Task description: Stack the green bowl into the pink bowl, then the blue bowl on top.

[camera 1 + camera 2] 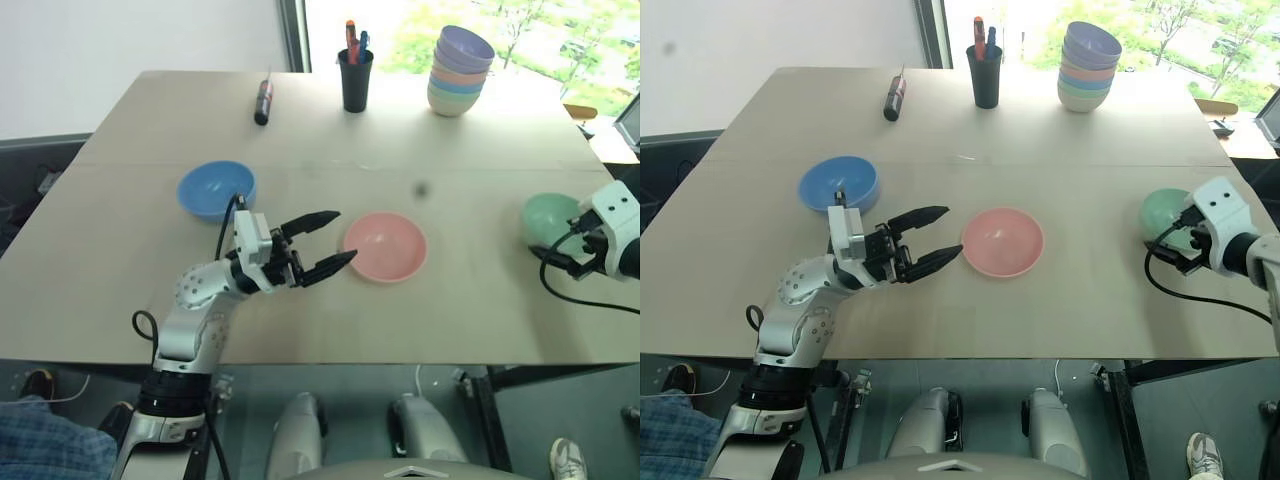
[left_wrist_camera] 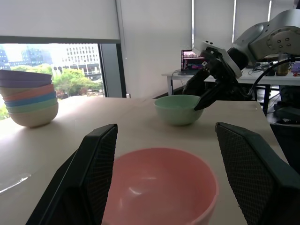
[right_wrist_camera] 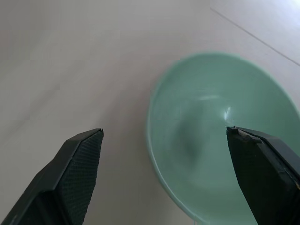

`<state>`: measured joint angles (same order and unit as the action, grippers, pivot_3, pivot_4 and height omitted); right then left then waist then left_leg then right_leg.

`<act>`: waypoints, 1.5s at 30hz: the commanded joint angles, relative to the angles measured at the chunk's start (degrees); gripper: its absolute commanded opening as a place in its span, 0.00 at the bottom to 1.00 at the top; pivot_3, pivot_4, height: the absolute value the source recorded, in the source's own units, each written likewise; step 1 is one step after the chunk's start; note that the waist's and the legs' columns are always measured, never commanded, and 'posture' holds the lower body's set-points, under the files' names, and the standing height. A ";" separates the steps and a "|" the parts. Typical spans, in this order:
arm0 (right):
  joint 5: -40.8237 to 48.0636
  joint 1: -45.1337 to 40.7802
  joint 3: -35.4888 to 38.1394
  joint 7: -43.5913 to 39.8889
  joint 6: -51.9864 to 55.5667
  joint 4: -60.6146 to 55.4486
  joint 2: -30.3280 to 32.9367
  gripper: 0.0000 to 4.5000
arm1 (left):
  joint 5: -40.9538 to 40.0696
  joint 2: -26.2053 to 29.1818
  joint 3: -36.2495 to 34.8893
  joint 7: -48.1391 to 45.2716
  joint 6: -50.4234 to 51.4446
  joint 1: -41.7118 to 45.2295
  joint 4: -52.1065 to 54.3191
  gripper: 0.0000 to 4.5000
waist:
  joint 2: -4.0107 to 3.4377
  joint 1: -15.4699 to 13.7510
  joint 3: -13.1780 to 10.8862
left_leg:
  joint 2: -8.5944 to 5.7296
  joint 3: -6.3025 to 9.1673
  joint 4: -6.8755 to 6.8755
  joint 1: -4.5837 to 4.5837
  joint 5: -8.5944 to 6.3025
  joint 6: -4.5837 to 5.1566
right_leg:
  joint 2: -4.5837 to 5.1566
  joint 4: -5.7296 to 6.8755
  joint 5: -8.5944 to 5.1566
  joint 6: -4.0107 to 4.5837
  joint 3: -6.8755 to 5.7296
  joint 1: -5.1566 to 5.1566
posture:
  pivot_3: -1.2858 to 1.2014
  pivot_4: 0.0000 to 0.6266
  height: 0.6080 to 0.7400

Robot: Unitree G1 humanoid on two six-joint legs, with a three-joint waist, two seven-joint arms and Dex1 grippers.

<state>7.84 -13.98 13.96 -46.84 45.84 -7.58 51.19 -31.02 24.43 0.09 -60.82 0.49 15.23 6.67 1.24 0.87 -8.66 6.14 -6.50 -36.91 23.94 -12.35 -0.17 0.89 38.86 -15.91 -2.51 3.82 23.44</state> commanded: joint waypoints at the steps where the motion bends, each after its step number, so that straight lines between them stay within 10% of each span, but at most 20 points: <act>1: -0.65 -0.52 -0.44 0.83 -3.95 2.03 1.06 0.90 | -0.17 0.12 -0.46 0.42 0.08 0.04 1.90 0.79 | 0.00 0.03 0.00 | 0.00 0.00 0.00 0.00 0.00 0.00 | 0.00 0.00 0.00 0.00 0.00 0.00 | 0.52 0.24 1.00; 13: -0.36 -0.65 -2.63 1.20 -7.41 4.26 1.00 0.01 | -0.17 0.16 -1.33 3.42 0.17 -1.40 2.79 0.79 | 0.00 -0.03 0.00 | 0.00 0.01 0.00 0.00 0.00 0.00 | 0.00 0.00 0.00 0.00 0.00 0.00 | 0.52 0.24 1.00; 25: 0.82 -5.54 -7.54 -3.13 -9.92 -4.76 3.41 0.01 | 0.07 -0.01 -1.72 3.28 -0.95 -1.03 1.50 0.79 | -0.03 0.33 -0.01 | 0.01 0.00 0.00 -0.01 0.00 0.00 | -0.01 0.01 0.00 0.00 0.00 0.01 | 0.52 0.24 1.00; 45: -5.01 -25.14 -36.67 -17.87 -13.28 -22.67 1.17 0.01 | -0.82 2.29 -8.81 2.47 -3.04 -5.92 -0.42 0.79 | 0.00 -0.05 -0.05 | 0.03 0.01 -0.01 0.10 0.00 0.00 | 0.02 0.01 -0.01 0.04 -0.07 0.14 | 0.52 0.24 1.00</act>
<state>4.11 -37.57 -22.18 -64.05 33.47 -28.95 52.59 -30.89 25.97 -6.89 -57.96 -1.65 10.03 4.28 1.24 0.81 -8.72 6.17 -6.49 -36.92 24.04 -12.35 -0.18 0.91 38.87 -15.92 -2.47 3.75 23.58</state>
